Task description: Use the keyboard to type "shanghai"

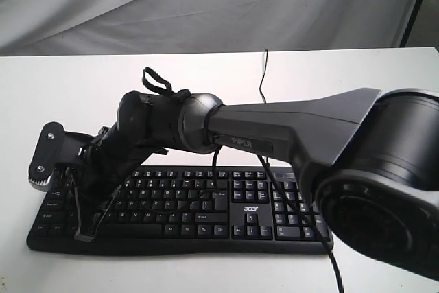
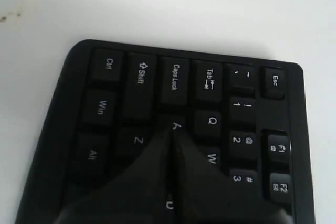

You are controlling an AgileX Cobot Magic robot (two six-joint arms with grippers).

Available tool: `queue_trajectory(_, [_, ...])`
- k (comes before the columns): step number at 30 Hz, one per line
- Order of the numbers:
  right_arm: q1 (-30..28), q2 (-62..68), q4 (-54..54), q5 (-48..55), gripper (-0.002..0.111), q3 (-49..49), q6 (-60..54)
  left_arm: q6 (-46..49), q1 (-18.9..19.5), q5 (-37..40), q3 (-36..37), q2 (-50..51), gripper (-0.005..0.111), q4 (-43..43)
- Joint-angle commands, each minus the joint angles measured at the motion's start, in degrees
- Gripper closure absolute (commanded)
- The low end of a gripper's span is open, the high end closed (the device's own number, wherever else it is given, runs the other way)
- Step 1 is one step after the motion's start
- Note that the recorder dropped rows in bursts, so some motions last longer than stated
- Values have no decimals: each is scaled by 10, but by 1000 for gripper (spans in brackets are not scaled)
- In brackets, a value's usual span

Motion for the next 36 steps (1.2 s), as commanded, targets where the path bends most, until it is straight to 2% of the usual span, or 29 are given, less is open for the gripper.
queue_trajectory(1, [0,0,0,2,108,-1,-4,-1,1,-6,3,-3,106,0])
queue_trajectory(22, [0,16,0,5,108,-1,-4,-1,1,-6,3,-3,106,0])
queue_trajectory(36, [-1,-30,0,6,108,-1,-4,-1,1,-6,3,-3,106,0])
